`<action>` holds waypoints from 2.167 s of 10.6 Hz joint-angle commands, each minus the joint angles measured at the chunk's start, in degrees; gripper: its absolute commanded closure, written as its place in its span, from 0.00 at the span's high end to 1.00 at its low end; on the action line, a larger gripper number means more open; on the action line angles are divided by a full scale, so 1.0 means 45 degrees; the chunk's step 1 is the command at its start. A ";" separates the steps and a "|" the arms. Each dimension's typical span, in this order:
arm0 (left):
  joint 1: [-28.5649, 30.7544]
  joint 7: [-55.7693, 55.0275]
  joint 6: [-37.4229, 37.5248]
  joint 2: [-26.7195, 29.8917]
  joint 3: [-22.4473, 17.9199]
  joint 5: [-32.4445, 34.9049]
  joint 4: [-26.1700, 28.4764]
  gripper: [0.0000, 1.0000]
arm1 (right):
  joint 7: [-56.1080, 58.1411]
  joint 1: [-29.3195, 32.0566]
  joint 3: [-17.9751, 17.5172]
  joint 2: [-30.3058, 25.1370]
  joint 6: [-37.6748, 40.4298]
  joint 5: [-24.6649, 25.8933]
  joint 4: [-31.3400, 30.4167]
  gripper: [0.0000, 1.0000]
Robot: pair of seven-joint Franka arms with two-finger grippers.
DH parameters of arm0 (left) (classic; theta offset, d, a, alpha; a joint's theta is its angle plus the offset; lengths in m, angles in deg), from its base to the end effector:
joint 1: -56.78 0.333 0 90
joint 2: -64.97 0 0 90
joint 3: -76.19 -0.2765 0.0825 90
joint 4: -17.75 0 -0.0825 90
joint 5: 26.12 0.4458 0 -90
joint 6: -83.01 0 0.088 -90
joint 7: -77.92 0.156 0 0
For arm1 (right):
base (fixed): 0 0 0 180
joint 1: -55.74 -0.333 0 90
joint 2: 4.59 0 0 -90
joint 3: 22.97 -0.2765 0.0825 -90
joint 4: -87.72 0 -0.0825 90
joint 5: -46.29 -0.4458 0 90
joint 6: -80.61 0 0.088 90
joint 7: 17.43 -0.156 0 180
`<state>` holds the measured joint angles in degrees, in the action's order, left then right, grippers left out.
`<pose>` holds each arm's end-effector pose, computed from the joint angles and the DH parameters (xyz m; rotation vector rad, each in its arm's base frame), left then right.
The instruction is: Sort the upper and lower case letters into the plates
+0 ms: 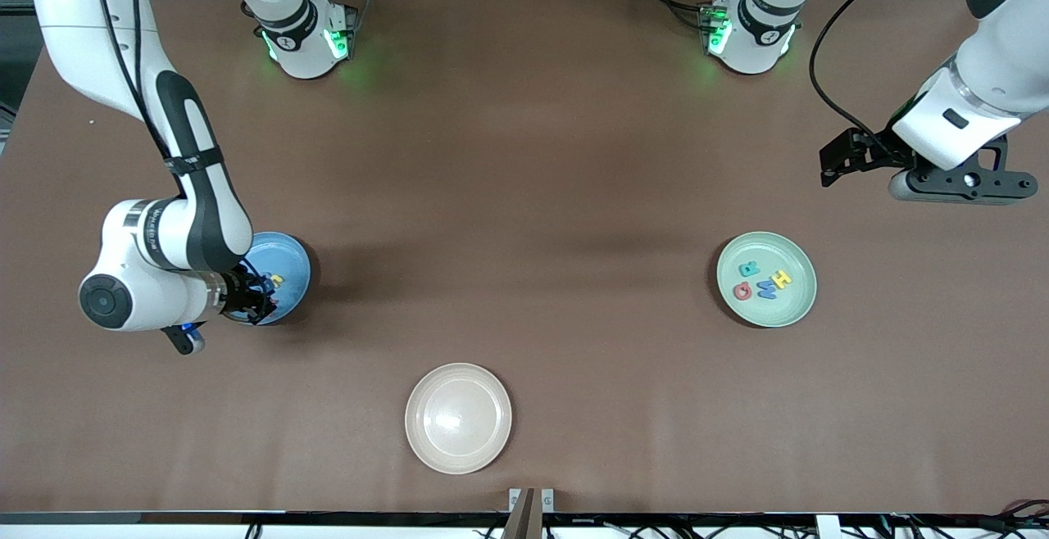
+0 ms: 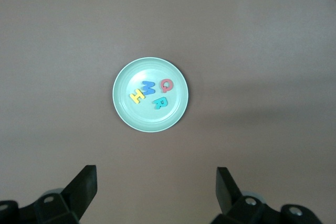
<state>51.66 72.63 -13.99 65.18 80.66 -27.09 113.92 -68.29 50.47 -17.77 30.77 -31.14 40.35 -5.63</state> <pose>0.6151 -0.1065 0.4912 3.1207 -0.1142 0.0247 0.6661 0.0125 0.1229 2.6978 -1.3538 -0.4246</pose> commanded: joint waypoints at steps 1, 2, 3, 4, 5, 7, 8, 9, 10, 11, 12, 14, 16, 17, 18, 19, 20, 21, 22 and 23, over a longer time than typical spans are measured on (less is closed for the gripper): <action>-0.0172 0.0161 -0.0123 0.0071 0.0023 0.0333 0.0112 1.00 | 0.0304 0.0095 0.0036 -0.0300 -0.0129 0.0186 -0.0213 1.00; -0.0211 0.0142 -0.0123 0.0071 0.0042 0.0333 0.0132 1.00 | 0.0382 0.0075 0.0017 -0.0513 0.0142 0.0186 0.0000 1.00; -0.0211 0.0161 -0.0123 0.0090 0.0062 0.0333 0.0151 1.00 | 0.0460 0.0075 -0.0003 -0.0728 0.0744 0.0186 0.0544 1.00; -0.0211 0.0142 -0.0123 0.0091 0.0062 0.0333 0.0171 1.00 | 0.0674 0.0037 -0.0022 -0.1078 0.1388 0.0186 0.0936 1.00; -0.0211 0.0142 -0.0123 0.0091 0.0062 0.0333 0.0171 1.00 | 0.1082 -0.0022 -0.0022 -0.1720 0.1414 0.0206 0.0959 1.00; -0.0192 0.0161 -0.0123 0.0110 0.0062 0.0333 0.0152 1.00 | 0.1320 -0.0332 -0.0042 -0.3086 0.1530 0.0206 0.0920 1.00; -0.0192 0.0142 -0.0123 0.0110 0.0062 0.0333 0.0132 1.00 | 0.1340 -0.0470 -0.0139 -0.3712 0.1744 0.0225 0.0978 1.00; -0.0172 0.0142 -0.0123 0.0130 0.0062 0.0333 0.0074 1.00 | 0.1881 -0.0394 -0.0314 -0.4453 0.1823 0.0283 0.0979 1.00; -0.0133 0.0180 -0.0123 0.0168 0.0062 0.0333 0.0015 1.00 | 0.3375 -0.0297 -0.0354 -0.5021 0.2075 0.0323 0.0998 1.00; -0.0075 0.0374 -0.0065 0.0169 0.0023 0.0352 -0.0101 1.00 | 0.4725 -0.0276 -0.0354 -0.5433 0.2523 0.0381 0.1018 1.00; 0.0022 0.0569 -0.0045 0.0207 -0.0035 0.0507 -0.0180 1.00 | 0.6130 -0.0160 -0.0335 -0.5863 0.2953 0.0498 0.1037 1.00; 0.0043 0.1078 0.0033 0.0189 -0.0326 0.0781 -0.0842 1.00 | 0.7625 0.0055 -0.0335 -0.6431 0.3891 0.0926 0.1193 1.00; 0.0082 0.1079 0.0266 0.0247 -0.0504 0.0782 -0.1136 1.00 | 0.7745 0.0095 -0.0548 -0.6551 0.4906 0.2074 0.1699 1.00; 0.0063 0.1060 0.0500 0.0247 -0.0601 0.0763 -0.1389 1.00 | 0.7862 0.0288 -0.1227 -0.6551 0.4949 0.2564 0.1972 1.00; 0.0062 0.0944 0.0657 0.0286 -0.0602 0.0763 -0.1469 1.00 | 0.7921 0.0812 -0.1697 -0.6551 0.4968 0.2472 0.2013 1.00; 0.0062 0.0788 0.0755 0.0402 -0.0622 0.0763 -0.1470 1.00 | 0.8173 0.0817 -0.1760 -0.6531 0.4969 0.2413 0.2014 1.00; 0.0062 0.0515 0.0795 0.0442 -0.0622 0.0724 -0.1450 1.00 | 0.8466 0.0779 -0.1780 -0.6531 0.4969 0.2278 0.1995 1.00; 0.0062 0.0242 0.0911 0.0462 -0.0622 0.0724 -0.1450 1.00 | 0.9010 0.0778 -0.1780 -0.6531 0.4969 0.2257 0.1975 1.00; 0.0062 0.0201 0.0990 0.0481 -0.0622 0.0724 -0.1450 1.00 | 0.9924 0.0798 -0.1722 -0.6550 0.5027 0.2237 0.1975 1.00; 0.0062 0.0200 0.1029 0.0520 -0.0641 0.0743 -0.1450 1.00 | 1.0417 0.0875 -0.1683 -0.6551 0.5182 0.2063 0.1975 1.00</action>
<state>52.12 74.53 -10.76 66.76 77.93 -24.94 107.76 -25.49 52.51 -24.34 1.48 -9.14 50.30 2.76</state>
